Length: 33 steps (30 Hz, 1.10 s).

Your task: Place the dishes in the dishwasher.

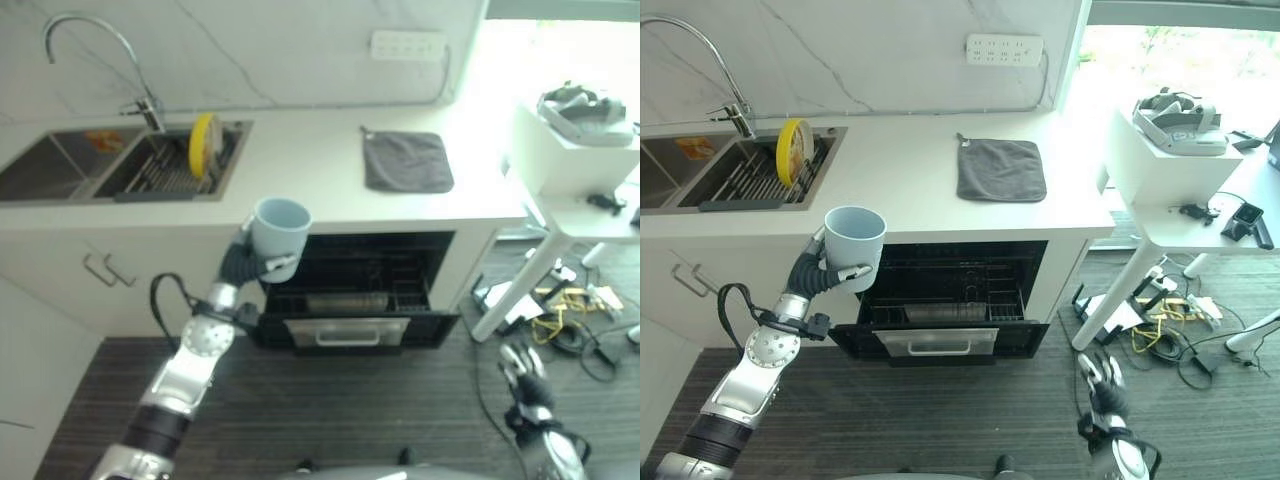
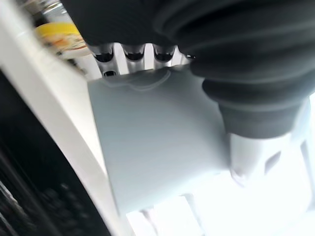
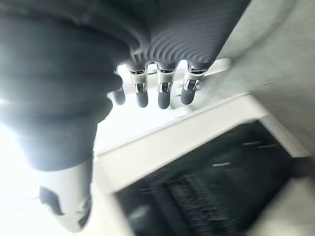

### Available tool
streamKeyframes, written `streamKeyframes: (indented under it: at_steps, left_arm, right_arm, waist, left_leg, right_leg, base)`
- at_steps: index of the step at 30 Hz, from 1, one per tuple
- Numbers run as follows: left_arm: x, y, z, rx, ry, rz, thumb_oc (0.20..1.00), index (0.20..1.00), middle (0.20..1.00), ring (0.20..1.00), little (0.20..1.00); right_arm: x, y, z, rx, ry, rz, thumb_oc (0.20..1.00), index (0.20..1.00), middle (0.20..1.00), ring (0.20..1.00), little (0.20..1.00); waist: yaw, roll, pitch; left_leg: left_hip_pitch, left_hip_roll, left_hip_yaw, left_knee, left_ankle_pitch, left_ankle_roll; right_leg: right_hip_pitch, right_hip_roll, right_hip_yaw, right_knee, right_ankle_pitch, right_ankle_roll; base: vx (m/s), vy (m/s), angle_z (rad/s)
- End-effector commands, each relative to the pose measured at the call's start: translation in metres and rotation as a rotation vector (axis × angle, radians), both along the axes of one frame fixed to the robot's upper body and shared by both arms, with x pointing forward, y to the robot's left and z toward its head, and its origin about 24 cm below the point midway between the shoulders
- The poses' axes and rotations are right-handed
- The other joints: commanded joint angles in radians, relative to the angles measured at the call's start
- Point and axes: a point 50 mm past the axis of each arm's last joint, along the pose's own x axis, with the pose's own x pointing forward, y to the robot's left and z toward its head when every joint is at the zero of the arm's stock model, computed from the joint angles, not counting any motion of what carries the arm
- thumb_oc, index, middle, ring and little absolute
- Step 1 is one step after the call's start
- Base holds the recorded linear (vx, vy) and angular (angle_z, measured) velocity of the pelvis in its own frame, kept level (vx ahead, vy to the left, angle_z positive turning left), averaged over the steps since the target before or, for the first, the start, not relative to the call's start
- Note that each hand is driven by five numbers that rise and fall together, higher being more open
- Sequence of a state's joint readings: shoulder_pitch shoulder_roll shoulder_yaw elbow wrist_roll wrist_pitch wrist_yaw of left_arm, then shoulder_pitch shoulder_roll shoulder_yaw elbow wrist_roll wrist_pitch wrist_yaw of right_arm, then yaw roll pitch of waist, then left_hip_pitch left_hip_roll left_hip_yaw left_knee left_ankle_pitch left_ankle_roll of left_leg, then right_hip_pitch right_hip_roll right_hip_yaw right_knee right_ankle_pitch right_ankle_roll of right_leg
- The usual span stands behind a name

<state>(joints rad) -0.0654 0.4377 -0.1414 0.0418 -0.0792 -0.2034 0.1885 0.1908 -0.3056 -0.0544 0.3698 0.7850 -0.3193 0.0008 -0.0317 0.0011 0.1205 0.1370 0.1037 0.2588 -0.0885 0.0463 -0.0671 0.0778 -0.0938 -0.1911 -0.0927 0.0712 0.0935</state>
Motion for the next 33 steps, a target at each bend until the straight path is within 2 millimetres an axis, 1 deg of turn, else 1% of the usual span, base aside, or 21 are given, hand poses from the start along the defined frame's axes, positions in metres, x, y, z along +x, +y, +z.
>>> streamKeyframes:
  at_steps: [1, 2, 3, 4, 5, 7, 9, 10, 11, 12, 15, 17, 18, 19, 20, 21, 22, 26, 28, 30, 33]
  left_arm:
    - [0.013, 0.016, 0.041, -0.029, -0.218, 0.031, 0.2, 0.2, 0.2, 0.2, 0.2]
    - [0.012, 0.017, 0.037, -0.064, -0.222, 0.054, 0.2, 0.2, 0.2, 0.2, 0.2]
    - [0.011, 0.018, 0.036, -0.091, -0.232, 0.066, 0.2, 0.2, 0.2, 0.2, 0.2]
    - [0.01, 0.018, 0.036, -0.145, -0.254, 0.087, 0.2, 0.2, 0.2, 0.2, 0.2]
    - [0.009, 0.018, 0.037, -0.182, -0.274, 0.095, 0.2, 0.2, 0.2, 0.2, 0.2]
    - [0.009, 0.014, 0.04, -0.244, -0.323, 0.117, 0.2, 0.2, 0.2, 0.2, 0.2]
    - [0.009, 0.013, 0.042, -0.24, -0.343, 0.129, 0.2, 0.2, 0.2, 0.2, 0.2]
    - [0.009, 0.01, 0.045, -0.226, -0.369, 0.152, 0.2, 0.2, 0.2, 0.2, 0.2]
    - [0.009, 0.008, 0.046, -0.211, -0.386, 0.166, 0.2, 0.2, 0.2, 0.2, 0.2]
    - [0.009, 0.006, 0.049, -0.182, -0.414, 0.186, 0.2, 0.2, 0.2, 0.2, 0.2]
    - [0.007, -0.001, 0.055, -0.084, -0.483, 0.219, 0.2, 0.2, 0.2, 0.2, 0.2]
    - [0.006, -0.006, 0.06, -0.011, -0.533, 0.23, 0.2, 0.2, 0.2, 0.2, 0.2]
    - [0.005, -0.01, 0.062, 0.033, -0.569, 0.242, 0.2, 0.2, 0.2, 0.2, 0.2]
    - [0.006, -0.017, 0.066, 0.076, -0.622, 0.265, 0.2, 0.2, 0.2, 0.2, 0.2]
    - [0.011, -0.024, 0.071, 0.115, -0.655, 0.277, 0.2, 0.2, 0.2, 0.2, 0.2]
    - [0.011, -0.025, 0.071, 0.121, -0.658, 0.277, 0.2, 0.2, 0.2, 0.2, 0.2]
    - [0.011, -0.03, 0.072, 0.145, -0.677, 0.281, 0.2, 0.2, 0.2, 0.2, 0.2]
    - [0.01, -0.042, 0.07, 0.175, -0.687, 0.281, 0.2, 0.2, 0.2, 0.2, 0.2]
    - [0.018, -0.043, 0.07, 0.187, -0.681, 0.309, 0.2, 0.2, 0.2, 0.2, 0.2]
    - [0.025, -0.046, 0.071, 0.192, -0.686, 0.319, 0.2, 0.2, 0.2, 0.2, 0.2]
    - [0.024, -0.05, 0.066, 0.16, -0.696, 0.356, 0.2, 0.2, 0.2, 0.2, 0.2]
  right_arm:
    - [0.019, -0.011, 0.028, -0.16, -0.095, -0.028, 1.0, 1.0, 1.0, 1.0, 1.0]
    - [0.023, -0.007, 0.043, -0.185, -0.158, -0.009, 1.0, 1.0, 1.0, 1.0, 1.0]
    - [0.026, -0.005, 0.051, -0.202, -0.196, 0.006, 1.0, 1.0, 1.0, 1.0, 1.0]
    - [0.031, 0.0, 0.07, -0.217, -0.282, 0.05, 1.0, 1.0, 1.0, 1.0, 1.0]
    - [0.033, 0.003, 0.081, -0.241, -0.331, 0.082, 1.0, 1.0, 1.0, 1.0, 1.0]
    - [0.039, 0.018, 0.114, -0.301, -0.483, 0.195, 1.0, 1.0, 1.0, 1.0, 1.0]
    - [0.042, 0.023, 0.124, -0.303, -0.535, 0.244, 1.0, 1.0, 1.0, 1.0, 1.0]
    - [0.045, 0.033, 0.136, -0.308, -0.588, 0.319, 1.0, 1.0, 1.0, 1.0, 1.0]
    - [0.047, 0.039, 0.141, -0.318, -0.609, 0.37, 1.0, 1.0, 1.0, 1.0, 1.0]
    - [0.049, 0.05, 0.149, -0.309, -0.645, 0.442, 1.0, 1.0, 1.0, 1.0, 1.0]
    - [0.052, 0.073, 0.161, -0.292, -0.687, 0.595, 1.0, 1.0, 1.0, 1.0, 1.0]
    - [0.055, 0.086, 0.164, -0.293, -0.697, 0.659, 1.0, 1.0, 1.0, 1.0, 1.0]
    - [0.058, 0.094, 0.168, -0.294, -0.709, 0.686, 1.0, 1.0, 1.0, 1.0, 1.0]
    - [0.065, 0.108, 0.175, -0.317, -0.733, 0.714, 1.0, 1.0, 1.0, 1.0, 1.0]
    - [0.072, 0.119, 0.182, -0.321, -0.744, 0.741, 1.0, 1.0, 1.0, 1.0, 1.0]
    - [0.073, 0.12, 0.183, -0.324, -0.745, 0.745, 1.0, 1.0, 1.0, 1.0, 1.0]
    - [0.077, 0.129, 0.189, -0.342, -0.756, 0.758, 1.0, 1.0, 1.0, 1.0, 1.0]
    - [0.086, 0.145, 0.197, -0.373, -0.764, 0.794, 1.0, 1.0, 1.0, 1.0, 1.0]
    - [0.09, 0.156, 0.202, -0.373, -0.768, 0.831, 1.0, 1.0, 1.0, 1.0, 1.0]
    - [0.091, 0.162, 0.206, -0.373, -0.782, 0.846, 1.0, 1.0, 1.0, 1.0, 1.0]
    - [0.094, 0.169, 0.209, -0.391, -0.792, 0.849, 1.0, 1.0, 1.0, 1.0, 1.0]
  waist:
    - [-0.024, -0.033, 0.008]
    - [-0.034, -0.033, 0.005]
    - [-0.039, -0.033, 0.004]
    - [-0.052, -0.032, -0.001]
    - [-0.057, -0.031, -0.003]
    - [-0.07, -0.03, -0.013]
    - [-0.071, -0.031, -0.015]
    - [-0.07, -0.031, -0.018]
    - [-0.069, -0.031, -0.019]
    - [-0.065, -0.032, -0.021]
    - [-0.05, -0.035, -0.029]
    - [-0.037, -0.036, -0.033]
    - [-0.025, -0.038, -0.034]
    - [-0.002, -0.04, -0.034]
    - [0.014, -0.042, -0.039]
    - [0.015, -0.042, -0.038]
    - [0.027, -0.045, -0.038]
    - [0.052, -0.053, -0.036]
    - [0.056, -0.055, -0.038]
    - [0.057, -0.056, -0.039]
    - [0.071, -0.061, -0.038]
  left_leg:
    - [-0.009, 0.035, -0.019, 0.005, -0.023, 0.009]
    - [-0.004, 0.036, -0.014, 0.005, -0.024, 0.009]
    - [0.0, 0.036, -0.011, 0.005, -0.025, 0.009]
    - [0.006, 0.035, -0.005, 0.004, -0.027, 0.009]
    - [0.011, 0.036, -0.001, 0.004, -0.029, 0.008]
    - [0.02, 0.036, 0.005, 0.002, -0.033, 0.007]
    - [0.021, 0.036, 0.007, 0.002, -0.033, 0.006]
    - [0.022, 0.036, 0.007, 0.002, -0.034, 0.004]
    - [0.022, 0.036, 0.006, 0.002, -0.035, 0.004]
    - [0.023, 0.036, 0.006, 0.001, -0.034, 0.003]
    - [0.021, 0.036, -0.001, 0.001, -0.035, 0.0]
    - [0.019, 0.037, -0.008, 0.001, -0.034, -0.002]
    - [0.016, 0.036, -0.018, 0.001, -0.034, -0.003]
    - [0.016, 0.035, -0.034, 0.001, -0.036, -0.005]
    - [0.012, 0.035, -0.047, 0.001, -0.034, -0.006]
    - [0.011, 0.035, -0.048, 0.001, -0.034, -0.006]
    - [0.008, 0.035, -0.057, 0.001, -0.032, -0.008]
    - [0.004, 0.034, -0.076, 0.001, -0.034, -0.013]
    - [0.005, 0.034, -0.08, 0.001, -0.033, -0.013]
    - [0.003, 0.035, -0.083, 0.001, -0.029, -0.013]
    - [-0.002, 0.035, -0.093, 0.001, -0.029, -0.013]
  right_leg:
    - [0.032, -0.114, -0.02, 0.015, 0.008, 0.074]
    - [0.031, -0.113, -0.013, 0.014, 0.007, 0.072]
    - [0.031, -0.113, -0.009, 0.014, 0.007, 0.072]
    - [0.031, -0.112, -0.001, 0.013, 0.006, 0.07]
    - [0.031, -0.112, 0.003, 0.012, 0.005, 0.07]
    - [0.032, -0.11, 0.012, 0.012, 0.002, 0.067]
    - [0.033, -0.111, 0.013, 0.012, 0.001, 0.066]
    - [0.034, -0.111, 0.013, 0.011, -0.001, 0.066]
    - [0.035, -0.111, 0.013, 0.011, -0.002, 0.065]
    - [0.038, -0.112, 0.011, 0.011, -0.004, 0.065]
    - [0.042, -0.112, 0.005, 0.009, -0.008, 0.063]
    - [0.046, -0.112, -0.001, 0.008, -0.009, 0.063]
    - [0.049, -0.111, -0.004, 0.007, -0.011, 0.061]
    - [0.057, -0.111, -0.009, 0.006, -0.013, 0.061]
    - [0.06, -0.109, -0.011, 0.005, -0.015, 0.06]
    - [0.06, -0.109, -0.012, 0.005, -0.015, 0.06]
    - [0.062, -0.108, -0.019, 0.005, -0.014, 0.06]
    - [0.068, -0.108, -0.033, 0.007, -0.015, 0.061]
    - [0.072, -0.108, -0.037, 0.006, -0.015, 0.062]
    - [0.072, -0.106, -0.041, 0.007, -0.013, 0.06]
    - [0.076, -0.106, -0.053, 0.006, -0.015, 0.057]
  base:
    - [-0.01, -0.009, -0.21]
    - [-0.01, -0.003, -0.25]
    - [-0.01, 0.006, -0.25]
    - [-0.01, 0.01, -0.3]
    - [0.0, 0.012, -0.23]
    - [0.0, 0.003, -0.21]
    - [-0.01, 0.0, -0.14]
    - [-0.01, 0.0, -0.08]
    - [0.0, 0.0, 0.0]
    - [0.0, 0.0, 0.0]
    - [0.0, 0.0, 0.0]
    - [0.03, -0.017, 0.05]
    - [0.05, -0.029, 0.14]
    - [0.07, -0.04, 0.23]
    - [0.06, -0.032, 0.33]
    - [0.04, -0.029, 0.27]
    - [0.03, -0.019, 0.22]
    - [0.02, -0.022, 0.11]
    - [0.01, -0.008, 0.03]
    - [0.01, -0.019, 0.06]
    - [0.0, -0.024, 0.13]
